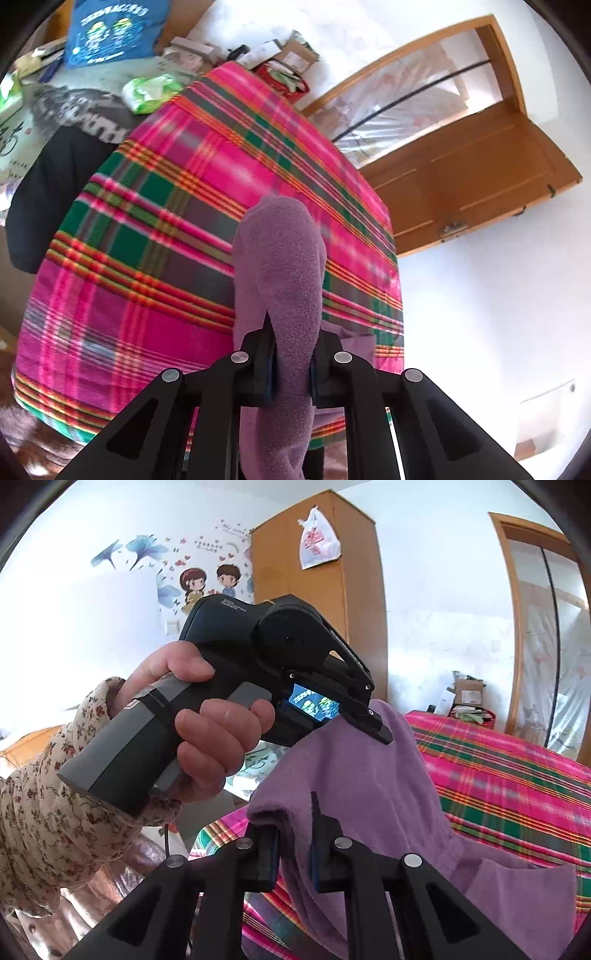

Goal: Fold clothes
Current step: 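Lift the garment end with both grippers and fold it over the garment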

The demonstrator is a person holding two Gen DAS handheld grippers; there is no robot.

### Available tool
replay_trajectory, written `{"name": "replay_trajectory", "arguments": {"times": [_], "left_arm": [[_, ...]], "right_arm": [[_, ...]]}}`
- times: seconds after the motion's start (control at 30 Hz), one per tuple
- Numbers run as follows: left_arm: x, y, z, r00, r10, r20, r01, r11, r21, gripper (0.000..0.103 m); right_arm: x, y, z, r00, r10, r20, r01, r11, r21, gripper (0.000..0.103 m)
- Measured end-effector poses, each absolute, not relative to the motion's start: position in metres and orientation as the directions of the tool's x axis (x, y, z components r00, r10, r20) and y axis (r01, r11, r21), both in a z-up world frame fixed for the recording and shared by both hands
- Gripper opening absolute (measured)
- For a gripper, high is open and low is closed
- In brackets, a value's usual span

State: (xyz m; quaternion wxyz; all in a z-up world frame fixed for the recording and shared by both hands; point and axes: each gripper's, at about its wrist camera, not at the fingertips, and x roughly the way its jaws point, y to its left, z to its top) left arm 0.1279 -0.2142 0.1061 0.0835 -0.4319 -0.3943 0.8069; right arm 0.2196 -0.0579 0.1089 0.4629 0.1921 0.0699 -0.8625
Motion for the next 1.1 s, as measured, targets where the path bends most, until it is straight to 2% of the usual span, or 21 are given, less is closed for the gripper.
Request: {"name": "replay_trajectory", "arguments": {"times": [0.53,1.1], "left_arm": [[0.077,-0.122,0.128,-0.533,0.541,-0.650,0.125,-0.710,-0.693,0.013],[0.021,-0.026,0.114,-0.388,0.566,-0.728,0.073,-0.768,-0.636,0.014]], "right_arm": [[0.205,0.027,0.132,-0.609,-0.730,-0.311,0.720,-0.673,0.170,0.012],[0.176,0.111,0.115,-0.718,-0.618,-0.321,0.555,-0.786,0.271,0.012]]}}
